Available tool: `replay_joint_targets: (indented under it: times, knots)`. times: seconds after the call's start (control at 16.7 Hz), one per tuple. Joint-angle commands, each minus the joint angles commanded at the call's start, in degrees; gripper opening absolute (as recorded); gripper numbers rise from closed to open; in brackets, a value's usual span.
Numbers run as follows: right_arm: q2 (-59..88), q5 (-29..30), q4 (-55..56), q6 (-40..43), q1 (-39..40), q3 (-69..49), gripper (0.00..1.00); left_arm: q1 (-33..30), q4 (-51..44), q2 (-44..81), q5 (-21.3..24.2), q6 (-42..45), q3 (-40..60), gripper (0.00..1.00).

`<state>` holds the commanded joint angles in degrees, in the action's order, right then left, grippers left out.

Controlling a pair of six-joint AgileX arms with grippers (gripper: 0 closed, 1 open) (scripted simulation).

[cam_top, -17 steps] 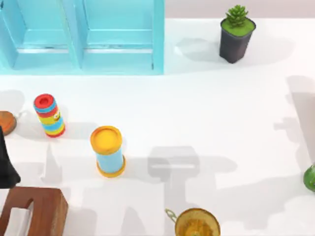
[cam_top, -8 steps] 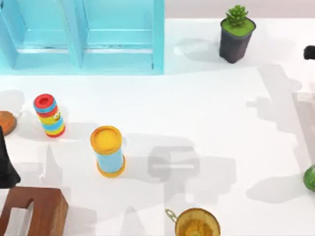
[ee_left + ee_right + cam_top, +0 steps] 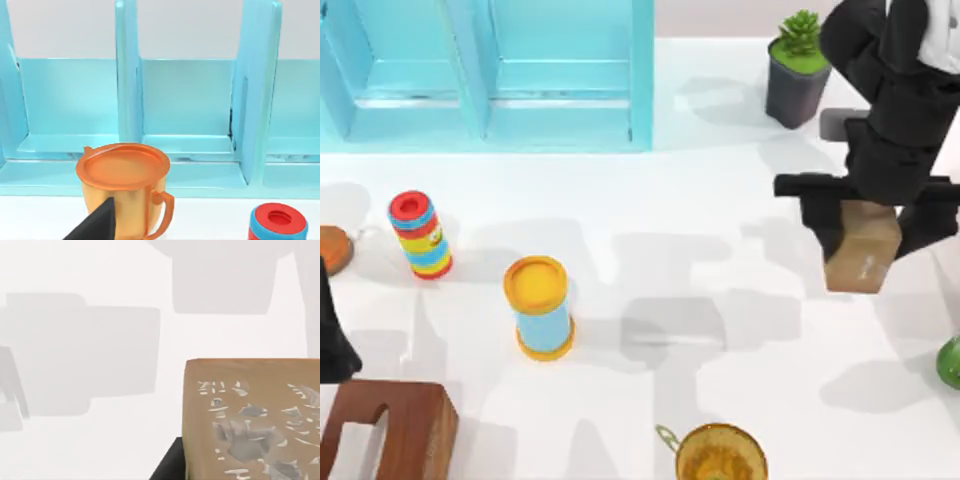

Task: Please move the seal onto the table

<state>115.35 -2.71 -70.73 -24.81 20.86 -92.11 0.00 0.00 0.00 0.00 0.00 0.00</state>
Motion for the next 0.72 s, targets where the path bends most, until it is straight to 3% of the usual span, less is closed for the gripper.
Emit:
replay_joint_targets:
  times: [0.24,0.72]
  knots:
    - [3.1,2.7,5.6,0.2,2.5,-1.3,0.00,0.0,0.0,0.0,0.0,0.0,0.0,1.00]
    - [3.9,2.8,8.0,0.1,2.4,0.7,0.00,0.0,0.0,0.0,0.0,0.0,0.0,1.00]
